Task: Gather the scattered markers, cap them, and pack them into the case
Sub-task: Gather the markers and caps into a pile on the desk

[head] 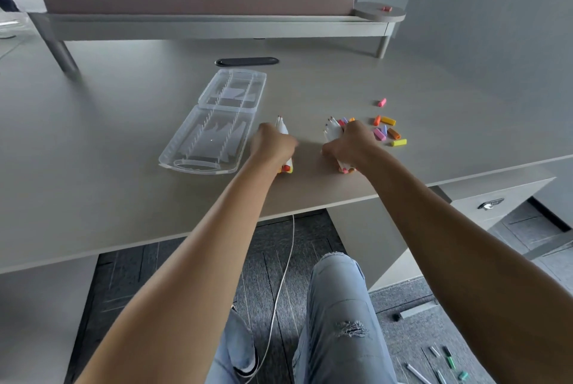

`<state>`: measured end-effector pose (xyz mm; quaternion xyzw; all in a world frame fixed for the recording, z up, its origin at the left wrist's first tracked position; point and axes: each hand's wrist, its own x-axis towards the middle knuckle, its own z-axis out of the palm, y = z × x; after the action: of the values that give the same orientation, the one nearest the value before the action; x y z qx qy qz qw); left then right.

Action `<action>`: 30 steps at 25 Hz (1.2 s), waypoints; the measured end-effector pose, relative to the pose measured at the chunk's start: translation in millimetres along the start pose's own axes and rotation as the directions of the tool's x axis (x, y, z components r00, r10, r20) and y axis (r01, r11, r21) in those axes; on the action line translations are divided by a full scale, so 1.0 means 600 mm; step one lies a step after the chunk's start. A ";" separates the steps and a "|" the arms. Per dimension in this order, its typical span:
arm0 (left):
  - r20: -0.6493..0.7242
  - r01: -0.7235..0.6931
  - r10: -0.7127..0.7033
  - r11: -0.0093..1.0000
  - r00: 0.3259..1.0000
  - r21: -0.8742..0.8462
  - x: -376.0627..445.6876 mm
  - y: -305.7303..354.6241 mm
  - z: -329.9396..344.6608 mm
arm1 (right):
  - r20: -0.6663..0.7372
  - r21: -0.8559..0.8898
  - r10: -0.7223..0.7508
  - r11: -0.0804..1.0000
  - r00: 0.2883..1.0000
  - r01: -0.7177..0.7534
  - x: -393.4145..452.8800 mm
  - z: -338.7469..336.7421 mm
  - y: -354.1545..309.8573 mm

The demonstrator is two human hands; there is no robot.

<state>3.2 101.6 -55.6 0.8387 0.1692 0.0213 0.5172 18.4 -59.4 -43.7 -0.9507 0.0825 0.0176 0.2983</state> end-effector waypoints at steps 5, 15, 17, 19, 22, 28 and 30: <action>0.127 -0.117 0.079 0.936 0.989 0.333 -0.006 0.043 0.015 | 0.034 -0.135 -0.012 0.991 0.999 0.017 0.011 -0.016 0.004; -0.010 -0.160 0.177 0.911 0.984 0.380 -0.028 0.028 0.021 | -0.091 -0.107 -0.105 0.990 0.990 0.095 0.019 -0.015 0.050; -0.063 -0.182 0.222 0.906 0.973 0.382 -0.045 0.012 0.025 | -0.164 -0.093 -0.158 0.985 0.974 0.144 0.006 -0.005 0.072; -0.122 -0.183 0.256 0.886 0.959 0.425 -0.061 -0.002 0.024 | -0.233 -0.052 -0.161 0.987 0.959 0.153 -0.013 0.004 0.085; -0.163 -0.220 0.328 0.857 0.931 0.466 -0.077 -0.019 0.025 | -0.291 -0.034 -0.185 0.982 0.939 0.183 -0.031 0.015 0.093; -0.125 -0.275 0.378 0.829 0.917 0.487 -0.083 -0.032 0.023 | -0.295 0.009 -0.169 0.984 0.940 0.180 -0.048 0.016 0.089; -0.115 -0.278 0.380 0.822 0.918 0.497 -0.083 -0.033 0.022 | -0.279 0.011 -0.151 0.987 0.948 0.161 -0.050 0.014 0.086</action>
<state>-46.3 82.9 -72.4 0.9483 0.0744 0.1566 0.2659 -19.8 -91.6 -77.3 -0.9423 0.0482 -0.1406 0.3001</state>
